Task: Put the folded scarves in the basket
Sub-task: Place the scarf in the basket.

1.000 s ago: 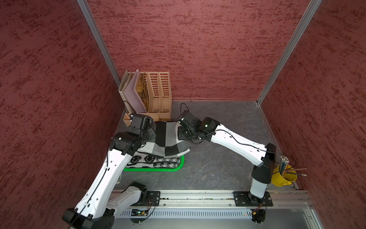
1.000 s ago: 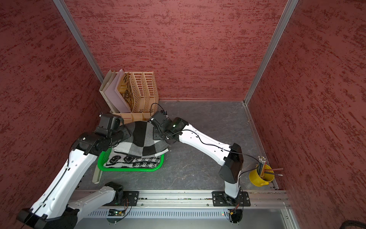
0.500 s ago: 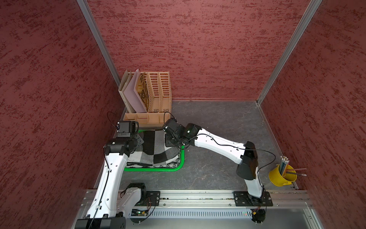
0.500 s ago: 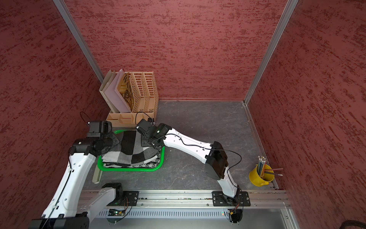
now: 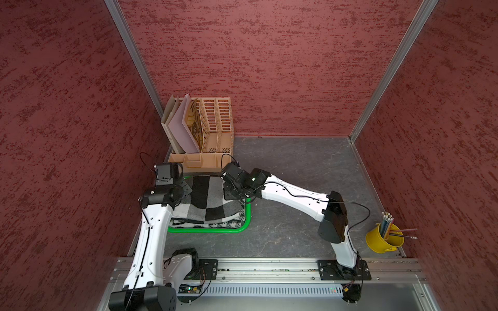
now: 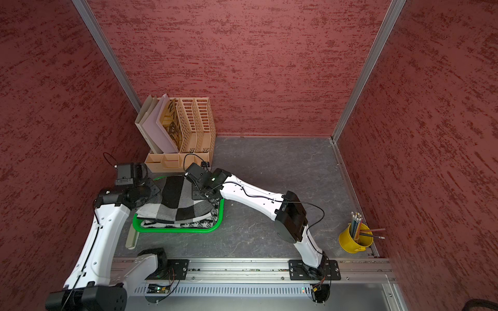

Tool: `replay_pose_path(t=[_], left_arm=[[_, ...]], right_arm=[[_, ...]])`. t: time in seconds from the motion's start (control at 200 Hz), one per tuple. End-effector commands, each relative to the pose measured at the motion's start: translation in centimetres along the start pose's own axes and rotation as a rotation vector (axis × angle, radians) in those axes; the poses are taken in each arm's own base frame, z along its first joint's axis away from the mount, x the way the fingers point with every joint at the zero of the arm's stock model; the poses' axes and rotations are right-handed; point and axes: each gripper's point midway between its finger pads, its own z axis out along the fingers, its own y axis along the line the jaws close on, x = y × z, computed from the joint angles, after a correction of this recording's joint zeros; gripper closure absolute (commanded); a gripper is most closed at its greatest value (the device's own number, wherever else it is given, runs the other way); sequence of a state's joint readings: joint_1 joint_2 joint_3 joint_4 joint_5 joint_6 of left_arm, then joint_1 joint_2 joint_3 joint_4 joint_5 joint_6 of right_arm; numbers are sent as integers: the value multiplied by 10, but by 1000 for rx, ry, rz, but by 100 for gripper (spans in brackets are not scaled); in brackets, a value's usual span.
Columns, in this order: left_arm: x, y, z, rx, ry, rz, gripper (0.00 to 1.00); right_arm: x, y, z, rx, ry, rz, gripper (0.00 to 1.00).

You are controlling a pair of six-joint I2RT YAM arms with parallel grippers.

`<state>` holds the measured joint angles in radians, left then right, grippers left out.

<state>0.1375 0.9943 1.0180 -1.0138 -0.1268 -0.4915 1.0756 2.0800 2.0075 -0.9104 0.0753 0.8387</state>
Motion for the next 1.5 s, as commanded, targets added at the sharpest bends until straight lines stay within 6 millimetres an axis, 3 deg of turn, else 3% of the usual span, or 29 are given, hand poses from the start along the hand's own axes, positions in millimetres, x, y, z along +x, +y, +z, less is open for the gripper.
replay_pose_path(t=[0.0,0.391,0.461,0.546,0.676,0.861,1.102,1.212,1.427,1.492], left_arm=[[-8,0,9,3,-38,-5,100],[16,18,45,-84,37,-75,100],[19,20,49,-89,38,-96,100],[22,23,54,-97,38,-118,100],[20,26,55,-117,20,-121,98],[14,27,54,-123,-1,-112,79],[9,28,52,-128,-20,-132,68],[11,31,53,-145,-21,-132,67],[5,48,43,-159,-65,-234,65],[-3,48,36,-150,-90,-238,52]], right_arm=[[-4,0,0,14,-18,12,100],[15,-22,38,41,28,55,100],[15,-27,41,55,26,51,90],[18,-32,45,69,37,55,86],[21,-33,41,63,41,69,75],[20,-37,25,53,18,72,49],[27,-52,14,79,12,58,46],[30,-55,10,75,11,58,40],[16,-48,-8,47,-50,28,23],[10,-49,-16,51,-77,11,18]])
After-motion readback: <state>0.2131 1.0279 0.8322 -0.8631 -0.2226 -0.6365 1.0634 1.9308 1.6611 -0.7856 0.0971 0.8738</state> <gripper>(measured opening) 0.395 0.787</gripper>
